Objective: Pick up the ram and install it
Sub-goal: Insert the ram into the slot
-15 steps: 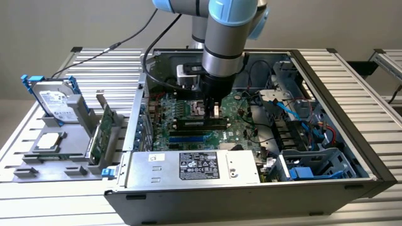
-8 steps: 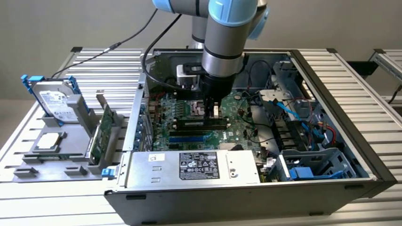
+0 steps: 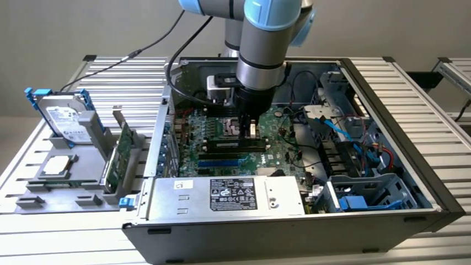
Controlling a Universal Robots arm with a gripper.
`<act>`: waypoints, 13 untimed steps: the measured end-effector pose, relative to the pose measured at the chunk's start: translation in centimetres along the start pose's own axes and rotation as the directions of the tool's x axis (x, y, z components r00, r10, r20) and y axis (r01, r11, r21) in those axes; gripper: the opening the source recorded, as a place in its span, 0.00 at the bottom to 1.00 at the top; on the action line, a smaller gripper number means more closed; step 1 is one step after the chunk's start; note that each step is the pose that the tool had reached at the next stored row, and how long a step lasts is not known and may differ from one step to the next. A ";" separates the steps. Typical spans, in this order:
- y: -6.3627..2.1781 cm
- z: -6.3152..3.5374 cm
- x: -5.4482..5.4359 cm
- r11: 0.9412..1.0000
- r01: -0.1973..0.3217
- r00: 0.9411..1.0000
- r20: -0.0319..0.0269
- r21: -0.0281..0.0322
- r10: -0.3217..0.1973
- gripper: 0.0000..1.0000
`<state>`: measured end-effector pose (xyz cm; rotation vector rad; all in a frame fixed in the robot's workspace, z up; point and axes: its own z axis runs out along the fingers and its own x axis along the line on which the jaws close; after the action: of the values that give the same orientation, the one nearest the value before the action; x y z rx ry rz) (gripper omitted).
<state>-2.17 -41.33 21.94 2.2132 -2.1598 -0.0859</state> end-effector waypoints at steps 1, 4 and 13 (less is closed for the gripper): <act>0.00 0.00 0.0 1.000 0.000 1.000 0.000 0.000 0.000 0.14; 0.00 0.02 0.0 1.000 0.000 1.000 0.000 0.000 0.000 0.14; -0.01 0.23 0.0 1.000 0.000 1.000 -0.001 0.000 0.000 0.14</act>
<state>-2.17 -41.33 21.70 2.2128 -2.1595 -0.0852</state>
